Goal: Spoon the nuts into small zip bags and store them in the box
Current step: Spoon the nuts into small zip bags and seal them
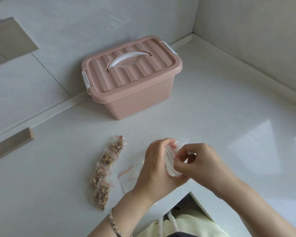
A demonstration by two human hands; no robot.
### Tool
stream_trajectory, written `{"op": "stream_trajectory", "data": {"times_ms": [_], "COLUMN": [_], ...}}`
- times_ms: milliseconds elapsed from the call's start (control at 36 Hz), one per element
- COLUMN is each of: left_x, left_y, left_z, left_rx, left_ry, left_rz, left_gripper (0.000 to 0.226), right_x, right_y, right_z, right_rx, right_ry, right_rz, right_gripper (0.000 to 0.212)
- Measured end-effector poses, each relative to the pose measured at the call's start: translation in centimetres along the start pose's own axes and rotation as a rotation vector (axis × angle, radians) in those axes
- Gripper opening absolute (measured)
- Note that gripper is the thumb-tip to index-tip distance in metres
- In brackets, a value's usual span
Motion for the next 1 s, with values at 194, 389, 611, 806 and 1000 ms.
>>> {"op": "stream_trajectory", "data": {"times_ms": [194,389,611,806,1000], "left_x": [0.0,2.6,8.5,9.9,10.7], "left_y": [0.2,1.6,1.6,-1.0,-3.5], "left_z": [-0.6,0.0,-1.0,-1.3,-0.5], "left_rx": [-0.163,-0.160,-0.005,0.098,0.241], "left_ry": [-0.087,0.135,0.488,0.530,0.571], "left_rz": [0.112,0.146,0.181,0.130,0.148], "left_gripper": [0.054,0.040,0.028,0.022,0.027], "right_x": [0.0,0.4,-1.8,-8.4,-11.2], "right_y": [0.2,3.2,6.9,2.4,1.5], "right_z": [0.1,-0.1,-0.7,-1.2,-2.8], "right_rx": [-0.028,-0.217,-0.343,-0.235,-0.286], "right_ry": [0.051,0.069,0.069,-0.053,-0.099], "right_rz": [-0.199,-0.086,-0.025,-0.036,-0.066], "right_gripper": [0.009,0.045,0.064,0.029,0.025]}}
Point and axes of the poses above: each hand's wrist, its own z-axis towards the middle knuckle, its own y-axis out of the back of the hand, x = y × z, the point moved 6 cm from there along z, towards the middle knuckle, and after that the axes turned 11 degrees about y, right-handed, at the moved point
